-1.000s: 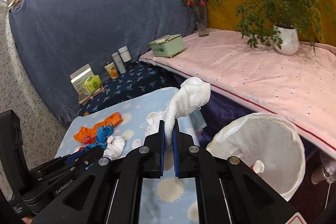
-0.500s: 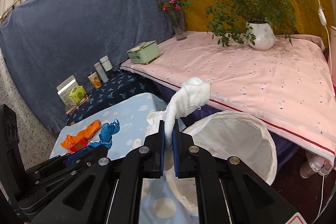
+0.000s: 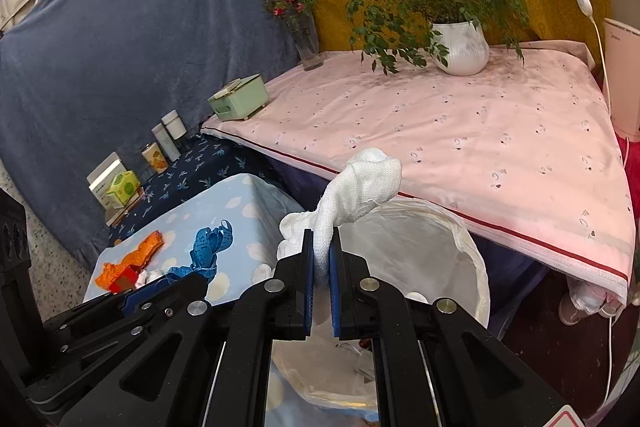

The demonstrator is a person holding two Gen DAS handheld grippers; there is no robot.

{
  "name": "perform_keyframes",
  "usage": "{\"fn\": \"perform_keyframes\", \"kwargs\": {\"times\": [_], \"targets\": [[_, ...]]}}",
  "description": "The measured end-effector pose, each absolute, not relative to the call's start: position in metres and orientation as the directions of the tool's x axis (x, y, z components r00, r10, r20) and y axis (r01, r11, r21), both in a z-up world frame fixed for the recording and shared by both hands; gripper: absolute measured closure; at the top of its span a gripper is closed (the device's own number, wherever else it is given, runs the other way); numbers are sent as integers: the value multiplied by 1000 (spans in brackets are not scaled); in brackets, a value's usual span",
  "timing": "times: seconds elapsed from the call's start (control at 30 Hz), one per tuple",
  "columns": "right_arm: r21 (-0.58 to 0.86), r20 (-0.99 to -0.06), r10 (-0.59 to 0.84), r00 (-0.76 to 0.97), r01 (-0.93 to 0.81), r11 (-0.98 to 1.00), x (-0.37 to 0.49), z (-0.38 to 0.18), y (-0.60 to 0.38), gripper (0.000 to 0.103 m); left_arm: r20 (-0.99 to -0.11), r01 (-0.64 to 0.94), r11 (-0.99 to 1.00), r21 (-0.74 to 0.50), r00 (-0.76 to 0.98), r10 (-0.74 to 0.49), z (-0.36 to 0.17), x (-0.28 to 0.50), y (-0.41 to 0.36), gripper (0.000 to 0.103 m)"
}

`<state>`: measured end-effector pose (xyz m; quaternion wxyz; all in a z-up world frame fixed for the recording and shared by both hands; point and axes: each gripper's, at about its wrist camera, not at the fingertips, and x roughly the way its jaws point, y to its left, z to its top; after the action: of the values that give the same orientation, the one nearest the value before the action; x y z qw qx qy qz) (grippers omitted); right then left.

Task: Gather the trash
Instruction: 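Carry the tape measure and glove over the bin and open both tools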

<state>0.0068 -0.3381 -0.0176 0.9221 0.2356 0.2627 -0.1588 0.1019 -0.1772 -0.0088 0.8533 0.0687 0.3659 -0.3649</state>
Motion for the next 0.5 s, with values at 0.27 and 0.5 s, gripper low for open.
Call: {"fn": "perform_keyframes", "kwargs": {"times": [0.27, 0.5], "targets": [[351, -572, -174, 802, 431, 831, 10, -27, -345, 95, -687, 681, 714, -162, 442, -577, -21, 104, -190, 80], [349, -561, -214, 799, 463, 815, 8, -27, -350, 68, -674, 639, 750, -170, 480, -562, -21, 111, -184, 43]]}}
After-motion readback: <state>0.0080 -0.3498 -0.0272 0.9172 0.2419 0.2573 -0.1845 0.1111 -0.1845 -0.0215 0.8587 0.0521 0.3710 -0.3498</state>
